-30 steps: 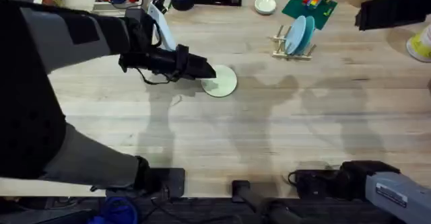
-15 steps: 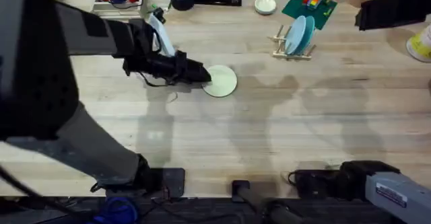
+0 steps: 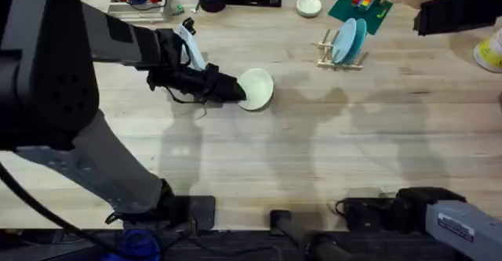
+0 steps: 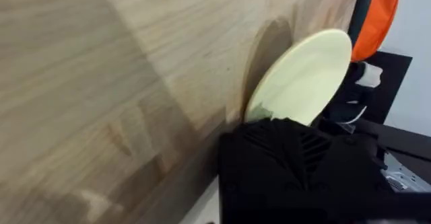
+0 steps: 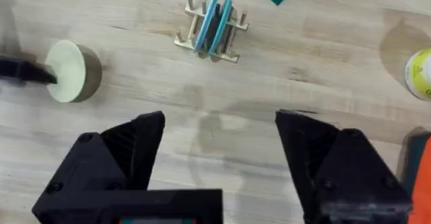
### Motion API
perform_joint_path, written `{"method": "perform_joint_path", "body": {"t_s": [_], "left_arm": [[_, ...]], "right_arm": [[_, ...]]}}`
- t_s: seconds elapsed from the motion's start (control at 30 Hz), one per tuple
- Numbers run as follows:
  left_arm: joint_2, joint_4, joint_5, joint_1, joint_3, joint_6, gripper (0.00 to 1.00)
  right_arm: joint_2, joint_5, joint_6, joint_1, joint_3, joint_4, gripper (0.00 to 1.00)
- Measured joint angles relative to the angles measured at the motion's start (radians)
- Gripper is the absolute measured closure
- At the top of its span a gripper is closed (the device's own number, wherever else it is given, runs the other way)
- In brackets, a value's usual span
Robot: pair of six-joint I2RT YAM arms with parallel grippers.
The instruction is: Pick up the plates from the table one by one and place each into a slot on the dish rack.
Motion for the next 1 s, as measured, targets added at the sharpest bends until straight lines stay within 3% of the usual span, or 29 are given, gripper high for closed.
{"method": "perform_joint_path", "body": {"t_s": [0.17, 0.33, 0.7, 1.0], "left_arm": [[0.000, 0.000, 0.000, 0.000, 0.000, 0.000, 0.958], [0.000, 0.000, 0.000, 0.000, 0.000, 0.000, 0.959], [0.000, 0.000, 0.000, 0.000, 0.000, 0.000, 0.959], [0.000, 0.003, 0.000, 0.000, 0.000, 0.000, 0.959]], "right_arm": [[0.000, -0.009, 0.018, 0.000, 0.000, 0.000, 0.007], [0.028, -0.099, 0.035, 0.000, 0.001, 0.000, 0.008], [0.251, -0.317, 0.133, 0.009, 0.002, 0.001, 0.024], [0.404, -0.372, 0.228, 0.176, 0.002, 0.077, 0.024]]}}
